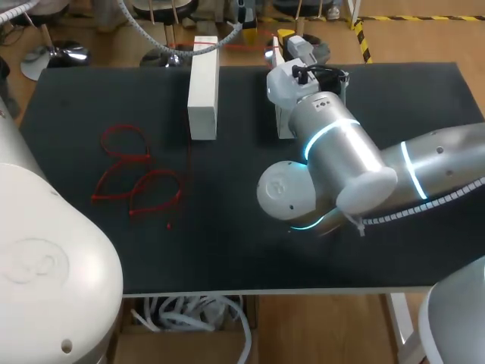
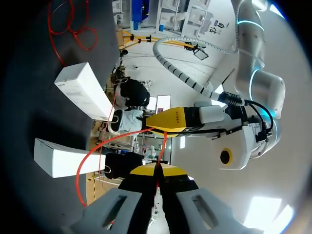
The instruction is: Grab the tape and strap the tape.
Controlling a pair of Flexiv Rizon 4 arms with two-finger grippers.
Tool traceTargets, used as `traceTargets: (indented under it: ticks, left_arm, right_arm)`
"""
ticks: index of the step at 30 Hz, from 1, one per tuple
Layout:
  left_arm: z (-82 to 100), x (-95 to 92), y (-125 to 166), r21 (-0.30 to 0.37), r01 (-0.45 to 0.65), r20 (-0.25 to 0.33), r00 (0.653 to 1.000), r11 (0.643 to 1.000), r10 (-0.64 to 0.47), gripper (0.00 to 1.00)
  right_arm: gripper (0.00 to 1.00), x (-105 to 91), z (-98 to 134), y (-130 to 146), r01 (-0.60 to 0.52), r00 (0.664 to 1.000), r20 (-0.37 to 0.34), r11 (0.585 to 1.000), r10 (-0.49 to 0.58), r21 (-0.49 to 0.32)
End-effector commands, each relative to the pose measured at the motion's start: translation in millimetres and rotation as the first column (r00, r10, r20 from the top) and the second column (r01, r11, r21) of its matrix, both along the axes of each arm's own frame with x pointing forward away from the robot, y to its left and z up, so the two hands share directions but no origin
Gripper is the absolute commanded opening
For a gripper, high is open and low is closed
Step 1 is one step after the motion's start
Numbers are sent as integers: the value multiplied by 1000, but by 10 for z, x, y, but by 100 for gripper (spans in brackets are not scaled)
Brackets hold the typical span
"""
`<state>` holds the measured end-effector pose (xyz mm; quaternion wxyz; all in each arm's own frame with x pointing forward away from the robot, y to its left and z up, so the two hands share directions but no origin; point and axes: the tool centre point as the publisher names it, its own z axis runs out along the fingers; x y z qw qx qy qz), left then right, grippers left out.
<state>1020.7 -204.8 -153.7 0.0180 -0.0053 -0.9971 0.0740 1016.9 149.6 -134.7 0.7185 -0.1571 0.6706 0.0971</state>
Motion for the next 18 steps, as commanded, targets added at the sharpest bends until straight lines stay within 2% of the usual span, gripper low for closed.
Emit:
traceTargets:
  ticks: [1, 10, 18]
  left_arm:
    - [9, 5, -11, 3, 1, -2, 1000, 1000, -1, 0]
    - [9, 5, -11, 3, 1, -2, 1000, 1000, -1, 0]
    - [9, 5, -11, 3, 1, -2, 1000, 1000, -1, 0]
  right_arm:
    - [0, -6, -9, 59, 20, 1000, 3, 1000, -20, -7]
    - [0, 95, -14, 221, 53, 999, 12, 998, -53, 14]
    - [0, 89, -7, 173, 53, 999, 10, 998, -53, 16]
